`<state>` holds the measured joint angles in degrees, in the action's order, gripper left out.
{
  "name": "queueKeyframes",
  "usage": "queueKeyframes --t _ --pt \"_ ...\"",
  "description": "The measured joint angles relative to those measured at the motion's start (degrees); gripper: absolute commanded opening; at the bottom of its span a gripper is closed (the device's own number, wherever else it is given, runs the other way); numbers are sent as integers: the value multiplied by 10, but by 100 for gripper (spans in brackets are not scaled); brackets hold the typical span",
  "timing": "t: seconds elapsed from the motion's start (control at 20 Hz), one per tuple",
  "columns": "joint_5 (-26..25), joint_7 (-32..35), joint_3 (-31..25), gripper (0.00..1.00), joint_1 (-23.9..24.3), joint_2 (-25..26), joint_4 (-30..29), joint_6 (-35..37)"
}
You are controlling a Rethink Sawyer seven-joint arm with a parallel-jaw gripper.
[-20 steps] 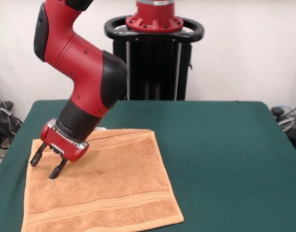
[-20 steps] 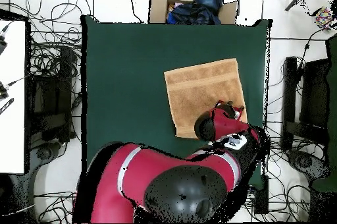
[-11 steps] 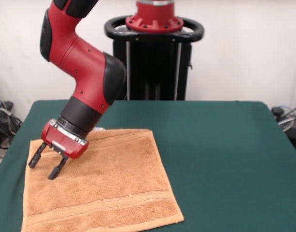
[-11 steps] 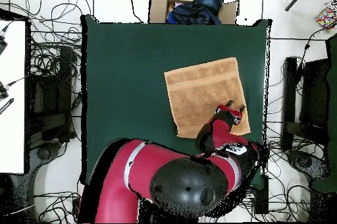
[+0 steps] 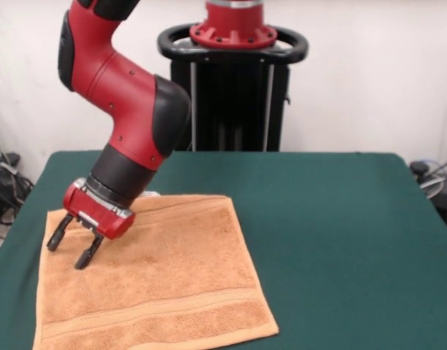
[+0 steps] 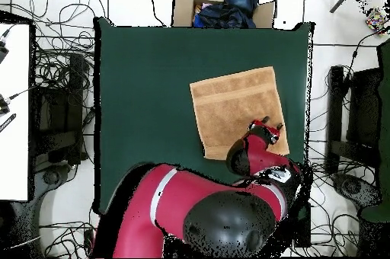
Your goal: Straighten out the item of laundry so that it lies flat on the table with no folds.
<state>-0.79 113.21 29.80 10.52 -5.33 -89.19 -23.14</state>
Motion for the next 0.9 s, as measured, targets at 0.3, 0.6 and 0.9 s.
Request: queueKeyframes --t 0.3,0.6,0.9 --pt "13 0 -17 100 -17 -44 0 168" --pt "12 0 -42 100 -30 -93 -6 351" --pt "12 0 -78 100 -33 -138 -11 479"
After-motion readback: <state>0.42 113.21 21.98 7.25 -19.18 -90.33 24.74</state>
